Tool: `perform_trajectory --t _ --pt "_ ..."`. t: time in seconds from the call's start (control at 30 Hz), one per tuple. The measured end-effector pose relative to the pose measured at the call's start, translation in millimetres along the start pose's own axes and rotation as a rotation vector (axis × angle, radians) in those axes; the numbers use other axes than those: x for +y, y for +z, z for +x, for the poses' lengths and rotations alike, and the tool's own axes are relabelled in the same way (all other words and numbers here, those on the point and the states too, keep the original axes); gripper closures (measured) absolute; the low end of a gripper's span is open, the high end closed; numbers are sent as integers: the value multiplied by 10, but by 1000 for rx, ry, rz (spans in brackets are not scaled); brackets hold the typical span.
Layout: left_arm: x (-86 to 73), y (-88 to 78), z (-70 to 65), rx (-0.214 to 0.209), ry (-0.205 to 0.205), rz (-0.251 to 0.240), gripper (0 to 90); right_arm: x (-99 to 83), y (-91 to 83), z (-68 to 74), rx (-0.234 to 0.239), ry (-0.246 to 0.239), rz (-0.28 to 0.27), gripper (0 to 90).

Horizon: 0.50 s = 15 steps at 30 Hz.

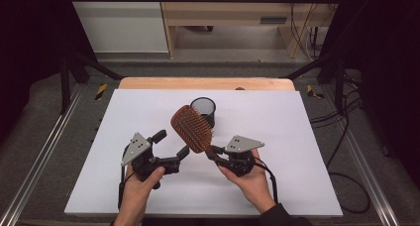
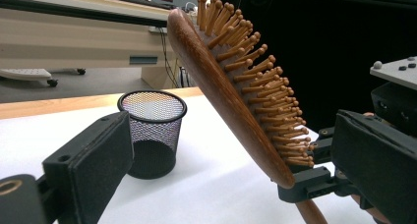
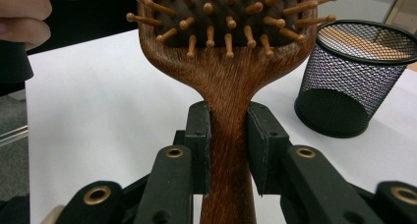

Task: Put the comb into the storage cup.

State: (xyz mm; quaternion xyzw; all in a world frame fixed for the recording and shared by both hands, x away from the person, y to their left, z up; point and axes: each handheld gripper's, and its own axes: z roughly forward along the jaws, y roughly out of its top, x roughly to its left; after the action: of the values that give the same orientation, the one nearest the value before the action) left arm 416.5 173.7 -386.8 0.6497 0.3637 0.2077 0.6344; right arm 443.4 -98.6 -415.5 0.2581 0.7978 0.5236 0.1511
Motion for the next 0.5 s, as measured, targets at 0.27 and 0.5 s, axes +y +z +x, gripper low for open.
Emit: perform_trajectory --t 0.27,0.5 --pt "12 -15 1 3 -40 -20 27 14 9 53 7 -10 -8 731" --pt "21 -22 -3 -7 -73 -40 28 24 39 119 14 -21 -11 731"
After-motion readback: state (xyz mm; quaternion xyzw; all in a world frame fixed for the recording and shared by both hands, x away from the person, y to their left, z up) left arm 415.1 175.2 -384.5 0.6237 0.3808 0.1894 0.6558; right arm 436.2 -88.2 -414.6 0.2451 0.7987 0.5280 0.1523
